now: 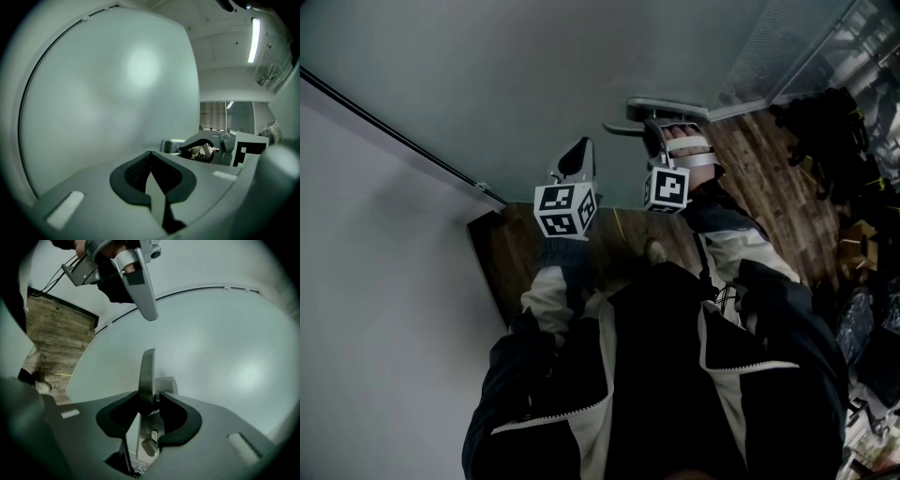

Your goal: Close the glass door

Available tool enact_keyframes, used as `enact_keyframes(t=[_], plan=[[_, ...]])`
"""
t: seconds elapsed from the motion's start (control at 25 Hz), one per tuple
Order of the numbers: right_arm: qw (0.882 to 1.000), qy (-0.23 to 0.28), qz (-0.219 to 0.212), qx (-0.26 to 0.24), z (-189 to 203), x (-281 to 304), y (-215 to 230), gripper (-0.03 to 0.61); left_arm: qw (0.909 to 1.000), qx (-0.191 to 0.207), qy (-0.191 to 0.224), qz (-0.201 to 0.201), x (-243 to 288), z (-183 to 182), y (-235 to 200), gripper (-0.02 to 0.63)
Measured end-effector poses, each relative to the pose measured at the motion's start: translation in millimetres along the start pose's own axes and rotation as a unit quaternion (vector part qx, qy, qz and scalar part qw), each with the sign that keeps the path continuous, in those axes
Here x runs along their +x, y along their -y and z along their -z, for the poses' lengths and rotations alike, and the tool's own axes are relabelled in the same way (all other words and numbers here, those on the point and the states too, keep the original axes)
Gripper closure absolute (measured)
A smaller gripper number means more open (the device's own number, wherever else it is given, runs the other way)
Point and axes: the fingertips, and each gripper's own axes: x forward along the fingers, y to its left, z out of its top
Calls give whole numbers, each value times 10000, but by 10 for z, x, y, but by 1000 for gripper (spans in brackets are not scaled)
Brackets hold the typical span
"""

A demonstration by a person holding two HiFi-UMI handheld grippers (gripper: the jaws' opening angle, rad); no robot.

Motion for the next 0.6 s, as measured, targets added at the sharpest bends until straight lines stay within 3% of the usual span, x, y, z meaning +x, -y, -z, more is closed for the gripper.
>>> enact_keyframes(t=[0.6], plan=[[9959, 307, 84, -843, 262, 1064, 417, 442, 9992, -68, 130, -369, 557, -239, -64, 612]])
